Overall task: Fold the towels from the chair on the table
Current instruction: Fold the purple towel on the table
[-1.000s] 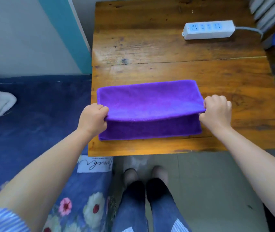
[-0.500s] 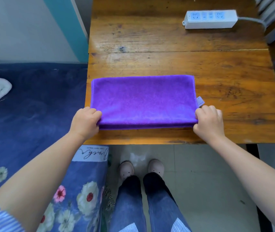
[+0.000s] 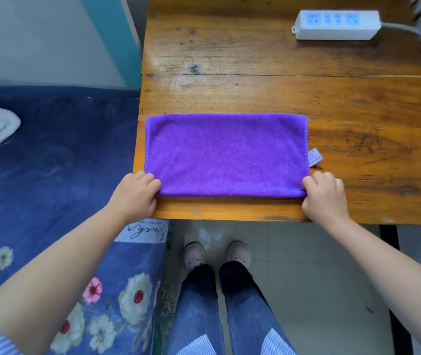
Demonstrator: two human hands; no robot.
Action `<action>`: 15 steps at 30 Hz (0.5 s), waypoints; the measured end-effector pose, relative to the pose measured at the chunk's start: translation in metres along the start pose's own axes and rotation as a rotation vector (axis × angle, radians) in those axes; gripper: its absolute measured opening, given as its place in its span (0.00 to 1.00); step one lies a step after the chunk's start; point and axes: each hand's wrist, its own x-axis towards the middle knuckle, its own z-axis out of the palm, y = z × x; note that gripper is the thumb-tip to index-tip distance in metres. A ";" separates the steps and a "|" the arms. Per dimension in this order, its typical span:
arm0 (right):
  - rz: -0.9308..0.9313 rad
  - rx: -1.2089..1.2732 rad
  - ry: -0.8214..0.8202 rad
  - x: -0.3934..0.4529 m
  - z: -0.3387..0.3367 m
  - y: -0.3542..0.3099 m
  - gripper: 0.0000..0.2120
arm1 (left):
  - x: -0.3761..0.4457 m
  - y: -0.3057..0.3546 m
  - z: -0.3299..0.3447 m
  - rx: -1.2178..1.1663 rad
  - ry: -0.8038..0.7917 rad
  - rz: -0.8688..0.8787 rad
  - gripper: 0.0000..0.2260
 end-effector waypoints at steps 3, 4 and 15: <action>-0.033 0.070 0.040 0.012 -0.007 -0.015 0.08 | 0.015 0.007 -0.006 -0.062 0.094 -0.051 0.13; -0.054 0.098 0.068 0.018 -0.008 -0.024 0.11 | 0.023 0.011 -0.007 -0.090 0.138 -0.079 0.14; -0.190 0.121 -0.156 0.115 0.019 -0.109 0.25 | 0.111 0.018 0.017 -0.282 0.102 -0.479 0.20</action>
